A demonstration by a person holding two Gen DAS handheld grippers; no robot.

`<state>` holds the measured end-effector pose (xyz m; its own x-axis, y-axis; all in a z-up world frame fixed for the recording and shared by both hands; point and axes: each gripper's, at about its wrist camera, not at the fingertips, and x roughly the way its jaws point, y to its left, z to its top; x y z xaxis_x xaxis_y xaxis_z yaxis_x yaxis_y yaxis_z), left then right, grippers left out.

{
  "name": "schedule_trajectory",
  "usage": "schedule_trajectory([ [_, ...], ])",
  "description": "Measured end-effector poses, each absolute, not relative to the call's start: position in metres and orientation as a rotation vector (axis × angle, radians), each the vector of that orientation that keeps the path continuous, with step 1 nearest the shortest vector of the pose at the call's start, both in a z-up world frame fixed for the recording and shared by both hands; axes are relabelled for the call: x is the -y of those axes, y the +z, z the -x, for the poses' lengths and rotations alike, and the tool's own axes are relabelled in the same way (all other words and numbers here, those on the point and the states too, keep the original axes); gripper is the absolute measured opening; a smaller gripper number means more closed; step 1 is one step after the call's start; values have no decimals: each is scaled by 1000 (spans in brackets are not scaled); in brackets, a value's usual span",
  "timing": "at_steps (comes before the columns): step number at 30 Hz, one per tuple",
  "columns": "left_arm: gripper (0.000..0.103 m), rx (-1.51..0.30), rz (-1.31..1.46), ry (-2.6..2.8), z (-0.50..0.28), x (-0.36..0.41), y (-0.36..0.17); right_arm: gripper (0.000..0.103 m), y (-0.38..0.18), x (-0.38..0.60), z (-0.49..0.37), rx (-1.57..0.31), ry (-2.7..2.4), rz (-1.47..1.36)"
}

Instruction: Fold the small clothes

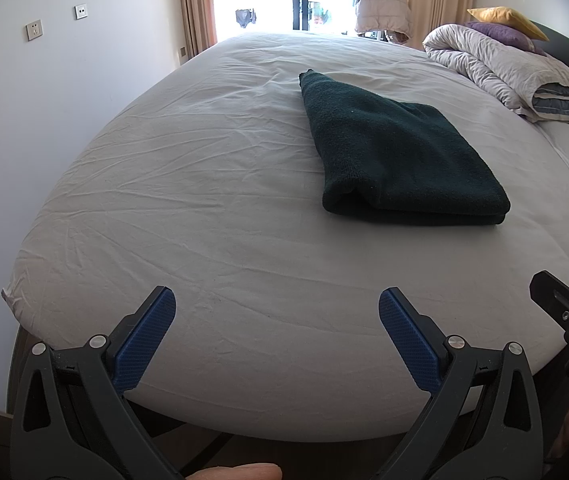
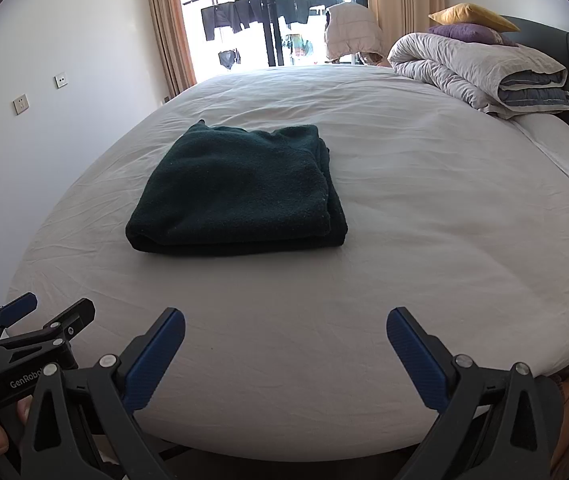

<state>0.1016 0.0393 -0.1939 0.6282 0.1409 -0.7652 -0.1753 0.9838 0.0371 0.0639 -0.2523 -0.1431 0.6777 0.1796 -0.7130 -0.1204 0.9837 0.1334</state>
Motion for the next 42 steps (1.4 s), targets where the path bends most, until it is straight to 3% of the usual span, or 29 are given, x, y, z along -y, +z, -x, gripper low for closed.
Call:
schedule_trajectory([
  [42, 103, -875, 33, 193, -99, -38, -192, 103, -144, 254, -63, -810, 169, -82],
])
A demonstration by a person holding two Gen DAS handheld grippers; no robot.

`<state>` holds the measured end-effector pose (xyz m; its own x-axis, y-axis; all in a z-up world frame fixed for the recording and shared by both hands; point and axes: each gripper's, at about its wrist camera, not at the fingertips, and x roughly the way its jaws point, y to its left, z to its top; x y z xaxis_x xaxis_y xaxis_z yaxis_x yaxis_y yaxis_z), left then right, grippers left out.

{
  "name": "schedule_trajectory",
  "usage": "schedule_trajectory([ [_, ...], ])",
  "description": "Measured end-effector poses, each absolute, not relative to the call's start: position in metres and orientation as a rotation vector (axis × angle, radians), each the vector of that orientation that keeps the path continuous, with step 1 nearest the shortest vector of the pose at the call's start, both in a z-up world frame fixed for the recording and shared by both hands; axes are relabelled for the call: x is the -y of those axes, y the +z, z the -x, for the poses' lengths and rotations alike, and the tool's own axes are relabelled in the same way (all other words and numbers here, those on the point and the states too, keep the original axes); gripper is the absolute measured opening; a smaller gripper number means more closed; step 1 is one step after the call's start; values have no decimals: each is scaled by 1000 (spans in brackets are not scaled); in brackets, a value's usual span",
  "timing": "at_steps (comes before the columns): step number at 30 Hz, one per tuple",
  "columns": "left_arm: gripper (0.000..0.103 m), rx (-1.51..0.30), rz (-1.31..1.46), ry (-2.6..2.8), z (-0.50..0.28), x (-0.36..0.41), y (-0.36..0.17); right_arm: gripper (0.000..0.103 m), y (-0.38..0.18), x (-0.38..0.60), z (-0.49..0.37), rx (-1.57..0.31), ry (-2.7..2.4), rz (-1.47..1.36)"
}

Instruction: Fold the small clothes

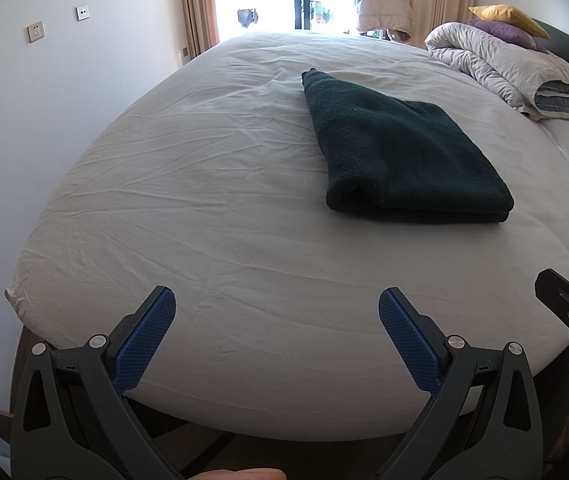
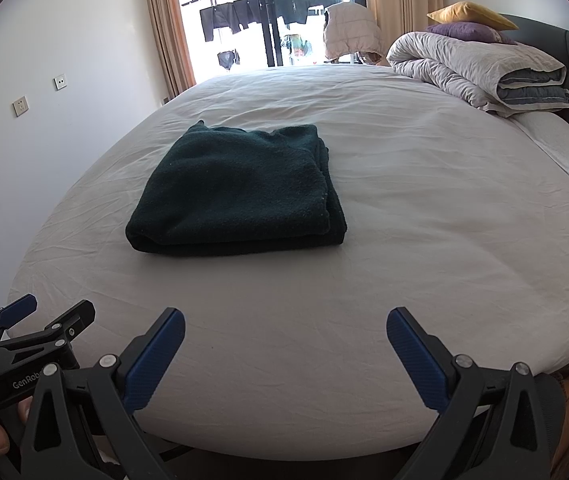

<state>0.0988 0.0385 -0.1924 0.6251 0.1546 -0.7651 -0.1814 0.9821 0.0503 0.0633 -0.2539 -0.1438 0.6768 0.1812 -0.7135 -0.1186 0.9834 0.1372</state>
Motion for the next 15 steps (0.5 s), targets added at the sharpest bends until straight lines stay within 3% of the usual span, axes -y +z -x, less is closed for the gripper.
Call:
schedule_trajectory([
  [15, 103, -877, 28, 196, -99, -39, -193, 103, -144, 253, -63, -812, 168, -84],
])
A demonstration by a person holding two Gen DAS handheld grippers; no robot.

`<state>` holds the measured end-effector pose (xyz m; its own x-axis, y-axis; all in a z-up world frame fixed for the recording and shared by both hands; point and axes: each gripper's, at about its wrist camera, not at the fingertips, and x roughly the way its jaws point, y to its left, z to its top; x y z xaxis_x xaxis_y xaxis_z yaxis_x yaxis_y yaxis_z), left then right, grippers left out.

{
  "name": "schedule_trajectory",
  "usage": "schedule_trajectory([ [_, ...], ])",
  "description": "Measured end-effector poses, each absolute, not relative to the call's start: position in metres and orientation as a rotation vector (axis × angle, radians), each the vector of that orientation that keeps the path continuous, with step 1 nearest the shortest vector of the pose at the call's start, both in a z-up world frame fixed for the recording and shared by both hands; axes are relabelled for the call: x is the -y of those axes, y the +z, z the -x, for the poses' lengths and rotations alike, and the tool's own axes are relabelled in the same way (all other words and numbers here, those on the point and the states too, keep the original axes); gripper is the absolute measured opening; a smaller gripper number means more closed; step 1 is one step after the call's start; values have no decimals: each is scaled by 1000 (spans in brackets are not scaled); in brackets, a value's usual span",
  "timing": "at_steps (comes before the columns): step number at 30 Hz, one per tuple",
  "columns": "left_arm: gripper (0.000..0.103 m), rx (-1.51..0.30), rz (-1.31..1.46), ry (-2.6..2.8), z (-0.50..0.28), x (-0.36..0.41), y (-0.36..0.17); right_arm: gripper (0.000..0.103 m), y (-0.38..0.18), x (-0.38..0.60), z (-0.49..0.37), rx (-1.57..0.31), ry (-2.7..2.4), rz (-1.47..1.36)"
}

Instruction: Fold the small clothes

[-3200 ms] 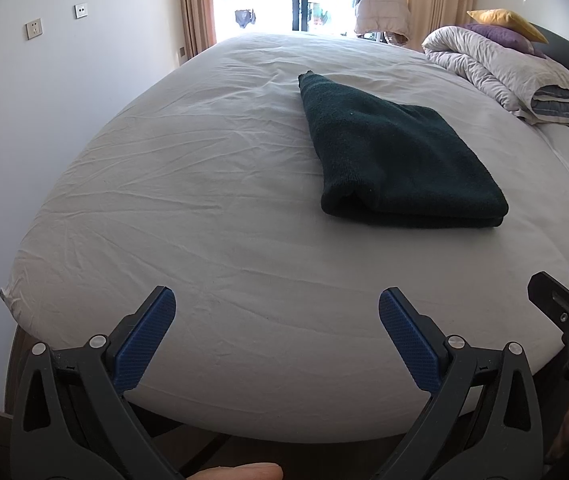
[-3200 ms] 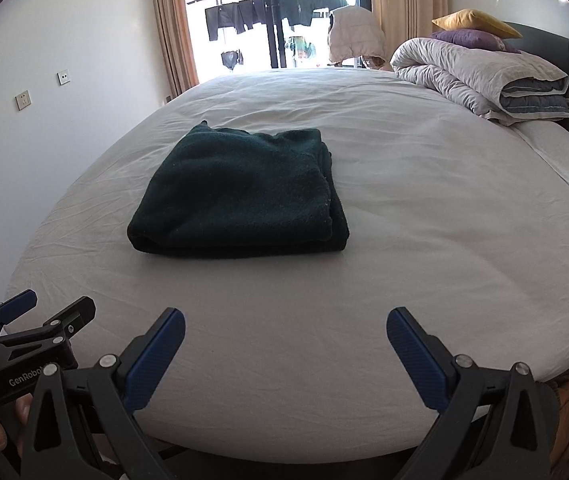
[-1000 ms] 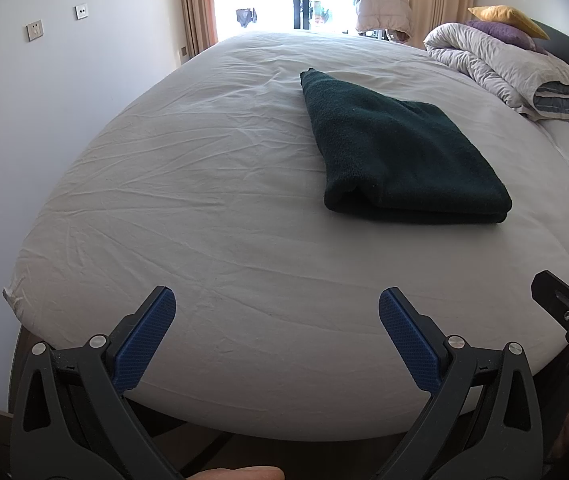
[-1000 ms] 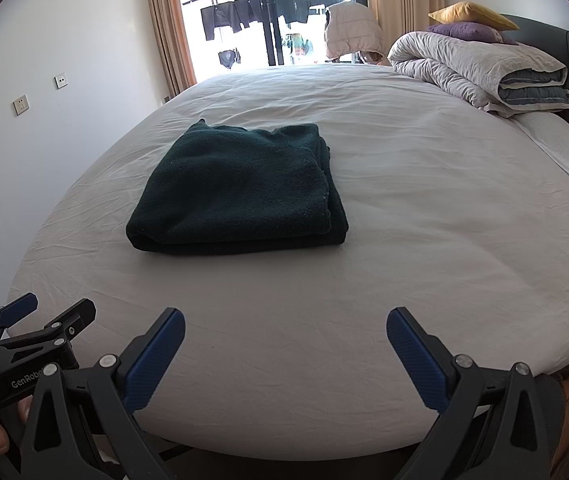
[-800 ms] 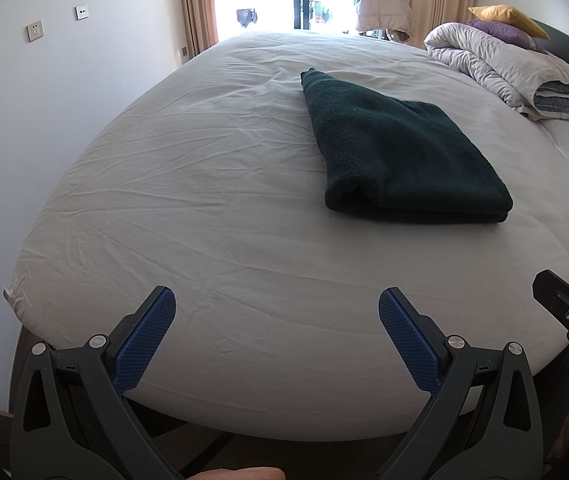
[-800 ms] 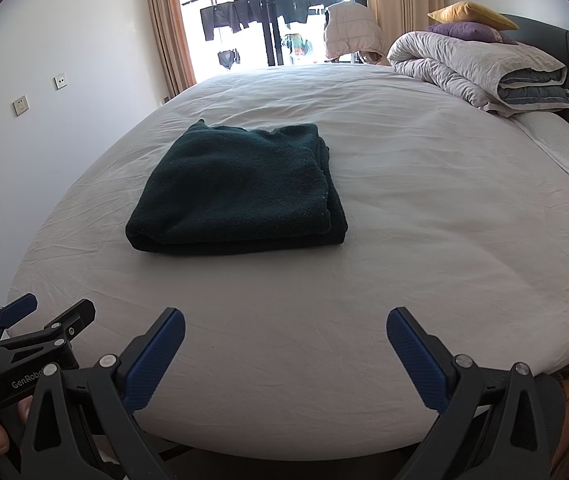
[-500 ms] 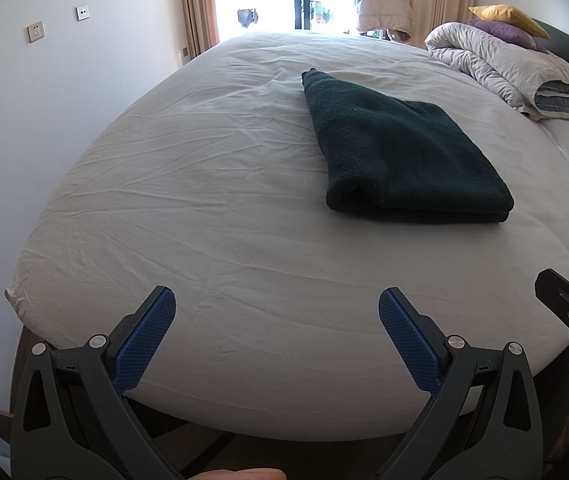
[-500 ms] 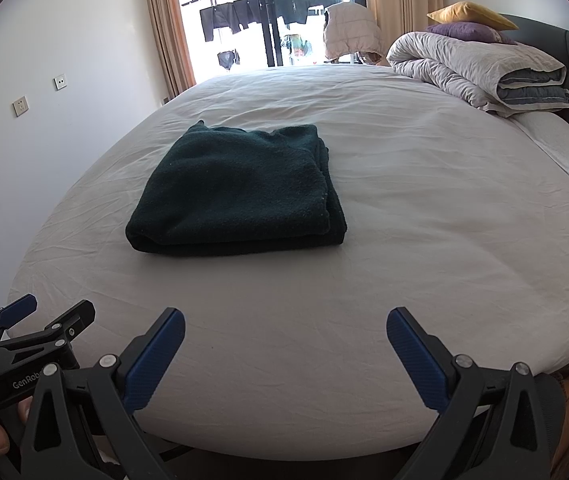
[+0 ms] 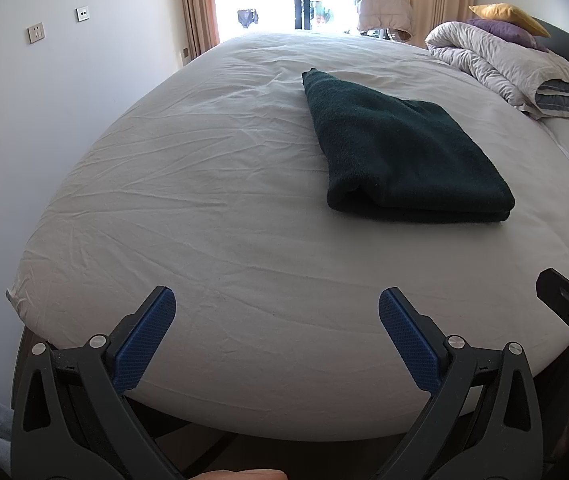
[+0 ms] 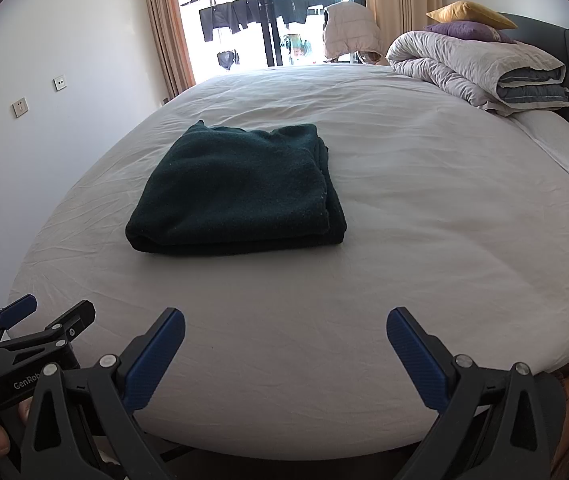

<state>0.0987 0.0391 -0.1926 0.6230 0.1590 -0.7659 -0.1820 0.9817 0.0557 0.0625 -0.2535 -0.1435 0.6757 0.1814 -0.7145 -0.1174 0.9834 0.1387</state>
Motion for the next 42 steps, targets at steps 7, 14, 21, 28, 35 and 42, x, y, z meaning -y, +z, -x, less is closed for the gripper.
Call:
schedule_trajectory([
  [7, 103, -875, 25, 199, -99, -39, -193, 103, -144, 254, -63, -812, 168, -84],
  [14, 103, -876, 27, 203, -97, -39, -193, 103, -144, 254, -62, -812, 169, -85],
  [21, 103, -876, 26, 207, -97, -38, -193, 103, -143, 254, -62, -813, 169, -86],
  [28, 103, -877, 25, 208, -97, -38, -193, 103, -143, 252, -61, -812, 169, -87],
  [35, 103, -879, 29, 214, -97, -38, -194, 103, -143, 252, -61, -813, 169, -87],
  [42, 103, -881, 28, 215, -96, -38, -194, 103, -143, 251, -61, -815, 169, -89],
])
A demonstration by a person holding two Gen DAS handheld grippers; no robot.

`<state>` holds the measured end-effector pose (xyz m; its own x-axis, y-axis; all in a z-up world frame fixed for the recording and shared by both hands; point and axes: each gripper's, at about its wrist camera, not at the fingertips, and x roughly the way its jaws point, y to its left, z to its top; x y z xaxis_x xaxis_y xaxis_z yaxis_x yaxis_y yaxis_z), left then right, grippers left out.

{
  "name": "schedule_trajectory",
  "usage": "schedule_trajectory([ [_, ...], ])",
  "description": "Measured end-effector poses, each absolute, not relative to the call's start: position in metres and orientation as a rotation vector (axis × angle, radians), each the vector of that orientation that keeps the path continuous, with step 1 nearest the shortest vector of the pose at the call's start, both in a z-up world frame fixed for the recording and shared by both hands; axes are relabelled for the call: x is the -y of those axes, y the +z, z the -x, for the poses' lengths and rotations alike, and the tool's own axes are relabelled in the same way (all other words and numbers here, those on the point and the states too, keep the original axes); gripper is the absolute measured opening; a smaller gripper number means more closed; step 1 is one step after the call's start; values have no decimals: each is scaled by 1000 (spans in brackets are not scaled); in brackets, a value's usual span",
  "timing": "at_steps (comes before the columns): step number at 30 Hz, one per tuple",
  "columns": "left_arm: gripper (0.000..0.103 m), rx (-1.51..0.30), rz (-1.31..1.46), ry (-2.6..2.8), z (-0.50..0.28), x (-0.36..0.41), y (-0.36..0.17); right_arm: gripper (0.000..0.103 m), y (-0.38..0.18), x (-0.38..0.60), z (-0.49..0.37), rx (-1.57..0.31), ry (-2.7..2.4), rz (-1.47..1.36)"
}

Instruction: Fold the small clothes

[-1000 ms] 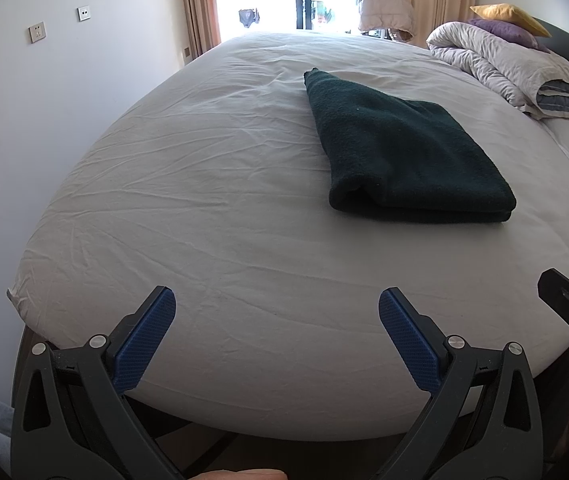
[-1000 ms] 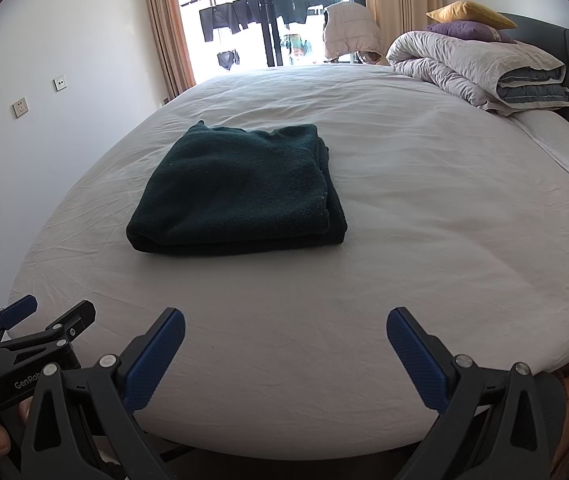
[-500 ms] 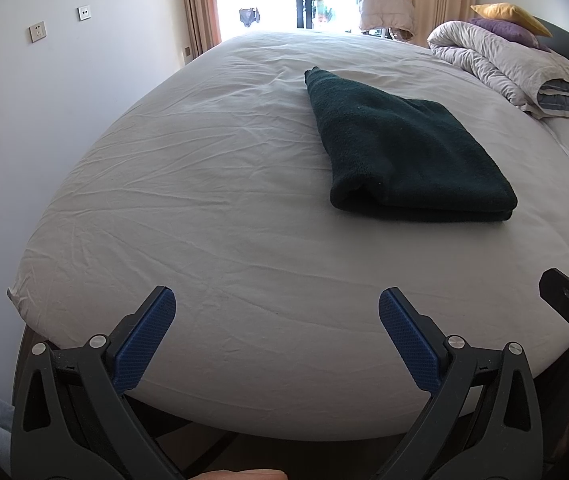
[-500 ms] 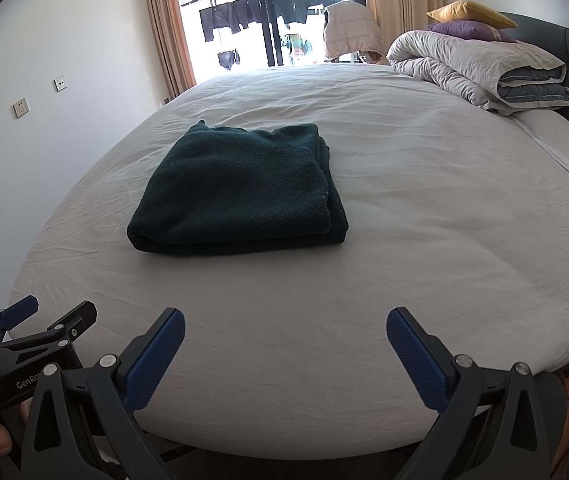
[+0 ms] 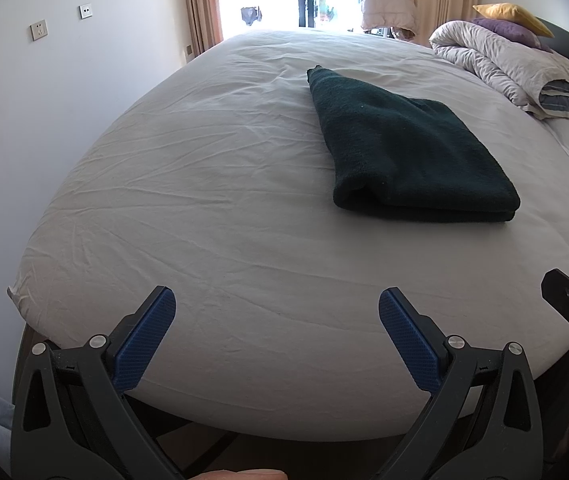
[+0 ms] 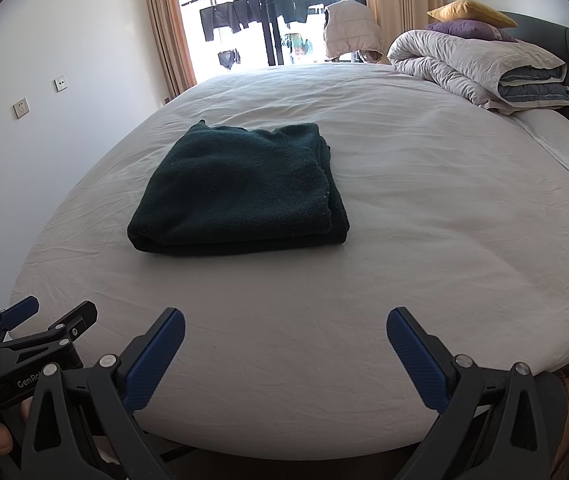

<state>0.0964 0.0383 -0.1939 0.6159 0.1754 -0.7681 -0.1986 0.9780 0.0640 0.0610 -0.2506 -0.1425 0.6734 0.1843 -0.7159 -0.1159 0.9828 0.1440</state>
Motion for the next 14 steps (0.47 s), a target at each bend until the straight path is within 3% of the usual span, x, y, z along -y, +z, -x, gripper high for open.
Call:
schedule_trajectory([
  [14, 103, -855, 36, 203, -92, -39, -192, 103, -143, 247, -61, -817, 171, -94],
])
